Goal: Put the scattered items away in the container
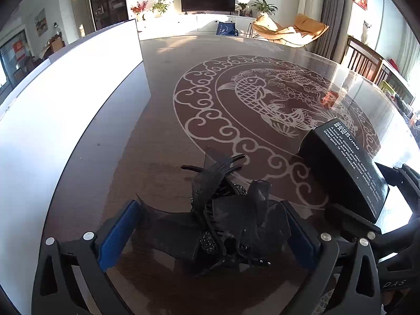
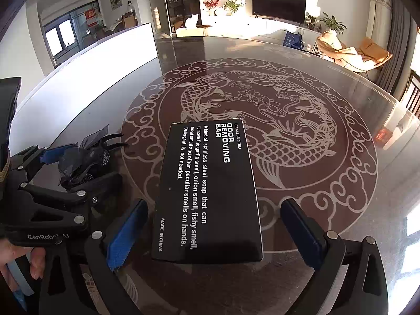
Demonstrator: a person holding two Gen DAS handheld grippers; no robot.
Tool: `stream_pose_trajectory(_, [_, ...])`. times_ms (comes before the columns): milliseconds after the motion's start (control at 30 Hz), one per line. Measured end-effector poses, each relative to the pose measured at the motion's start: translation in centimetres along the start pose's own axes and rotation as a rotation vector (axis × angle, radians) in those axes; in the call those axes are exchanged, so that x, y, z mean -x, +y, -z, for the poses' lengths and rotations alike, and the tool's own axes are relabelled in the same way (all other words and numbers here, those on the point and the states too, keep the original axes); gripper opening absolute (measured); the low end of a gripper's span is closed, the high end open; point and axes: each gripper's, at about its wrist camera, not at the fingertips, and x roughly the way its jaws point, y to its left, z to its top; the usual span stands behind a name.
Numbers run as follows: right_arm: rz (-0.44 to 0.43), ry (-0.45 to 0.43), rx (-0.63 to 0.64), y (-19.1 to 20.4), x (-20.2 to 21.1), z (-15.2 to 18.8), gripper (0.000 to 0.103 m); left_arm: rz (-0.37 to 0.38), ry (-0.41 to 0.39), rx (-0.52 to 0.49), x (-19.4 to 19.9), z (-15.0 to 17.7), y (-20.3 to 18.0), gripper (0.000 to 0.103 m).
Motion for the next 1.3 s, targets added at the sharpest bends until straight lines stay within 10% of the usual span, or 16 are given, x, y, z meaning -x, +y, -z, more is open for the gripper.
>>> stream_pose_trajectory(1300, [-0.005, 0.002, -0.001, -0.05, -0.30, -0.58, 0.103, -0.006, -0.002, 0.005, -0.28, -0.19, 0.18, 0.103])
